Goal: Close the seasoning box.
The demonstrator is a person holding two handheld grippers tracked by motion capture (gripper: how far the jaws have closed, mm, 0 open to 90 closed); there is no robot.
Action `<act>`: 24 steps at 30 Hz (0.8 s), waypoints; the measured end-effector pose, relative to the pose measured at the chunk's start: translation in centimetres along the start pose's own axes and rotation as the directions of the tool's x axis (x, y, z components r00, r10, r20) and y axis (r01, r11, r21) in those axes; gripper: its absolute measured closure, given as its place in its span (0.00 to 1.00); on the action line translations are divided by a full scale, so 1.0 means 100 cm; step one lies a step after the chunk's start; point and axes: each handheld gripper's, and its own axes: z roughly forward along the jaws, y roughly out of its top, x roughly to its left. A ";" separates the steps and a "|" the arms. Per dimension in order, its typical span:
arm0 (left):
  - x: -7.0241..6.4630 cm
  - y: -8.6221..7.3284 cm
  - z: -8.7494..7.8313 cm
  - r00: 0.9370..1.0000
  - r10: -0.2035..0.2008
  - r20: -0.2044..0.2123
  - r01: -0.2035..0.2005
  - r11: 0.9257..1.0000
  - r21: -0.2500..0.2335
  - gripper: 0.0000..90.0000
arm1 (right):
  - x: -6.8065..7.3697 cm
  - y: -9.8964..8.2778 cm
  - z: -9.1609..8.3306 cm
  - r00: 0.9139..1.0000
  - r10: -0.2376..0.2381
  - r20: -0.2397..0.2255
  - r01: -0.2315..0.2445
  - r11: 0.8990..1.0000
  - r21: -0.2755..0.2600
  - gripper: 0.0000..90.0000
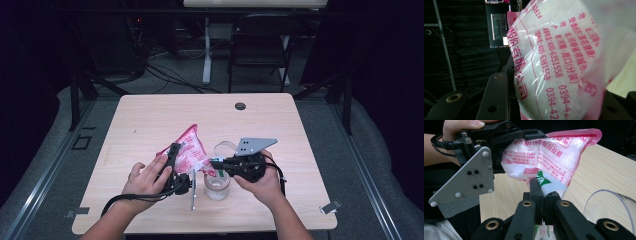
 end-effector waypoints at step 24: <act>0.004 0.002 -0.003 0.999 0.034 -0.037 -0.035 0.999 -0.011 0.68 | -0.001 -0.001 -0.001 1.000 -0.005 0.014 0.005 1.000 0.012 1.00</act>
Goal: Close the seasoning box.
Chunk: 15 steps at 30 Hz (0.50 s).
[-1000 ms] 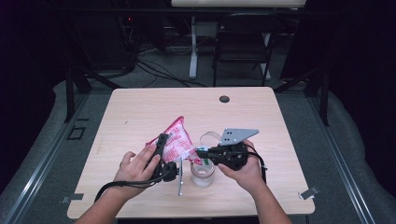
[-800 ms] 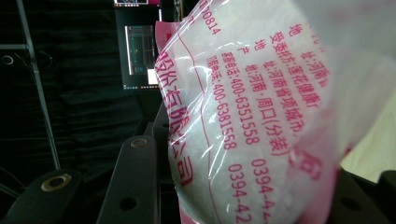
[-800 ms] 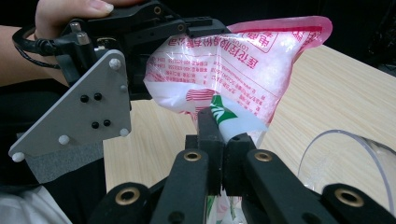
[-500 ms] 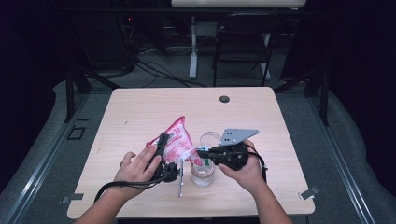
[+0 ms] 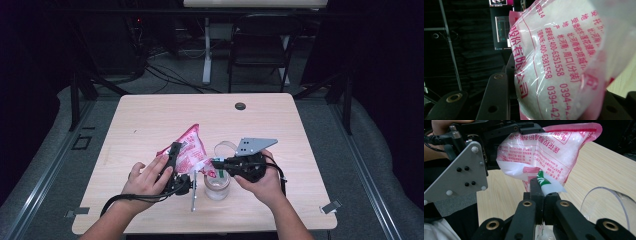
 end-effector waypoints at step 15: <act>0.003 0.001 -0.003 1.000 0.013 -0.012 -0.013 1.000 -0.013 0.68 | -0.001 -0.001 0.001 1.000 0.005 0.007 -0.005 1.000 0.006 1.00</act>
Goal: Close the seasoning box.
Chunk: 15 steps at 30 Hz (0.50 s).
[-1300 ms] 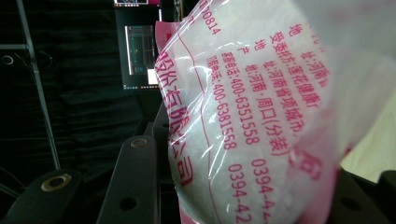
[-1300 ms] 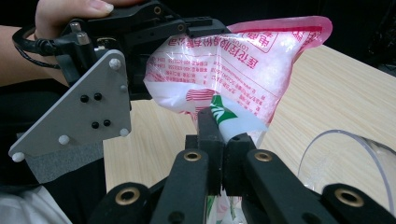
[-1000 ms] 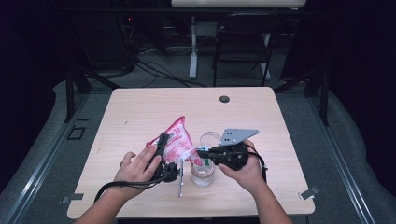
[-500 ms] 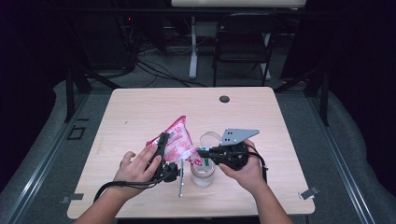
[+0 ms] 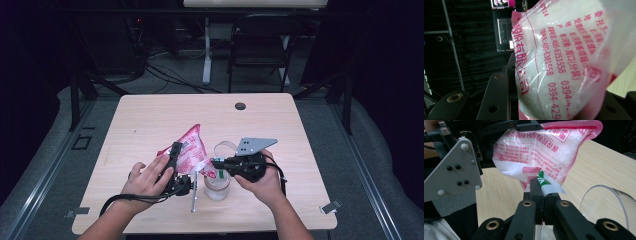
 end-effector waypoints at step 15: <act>-0.001 0.001 -0.002 1.000 0.007 0.005 -0.007 1.000 -0.008 0.71 | -0.001 -0.001 0.002 1.000 0.004 0.005 -0.004 1.000 0.010 1.00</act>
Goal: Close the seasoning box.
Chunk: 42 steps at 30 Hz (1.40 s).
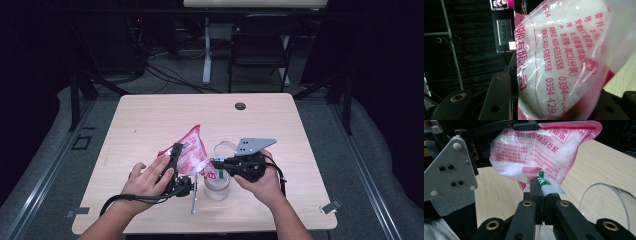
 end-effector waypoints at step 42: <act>0.005 0.003 -0.004 0.998 0.038 -0.045 -0.038 0.999 -0.014 0.73 | -0.002 -0.001 -0.001 1.000 0.009 0.006 -0.009 1.000 -0.018 1.00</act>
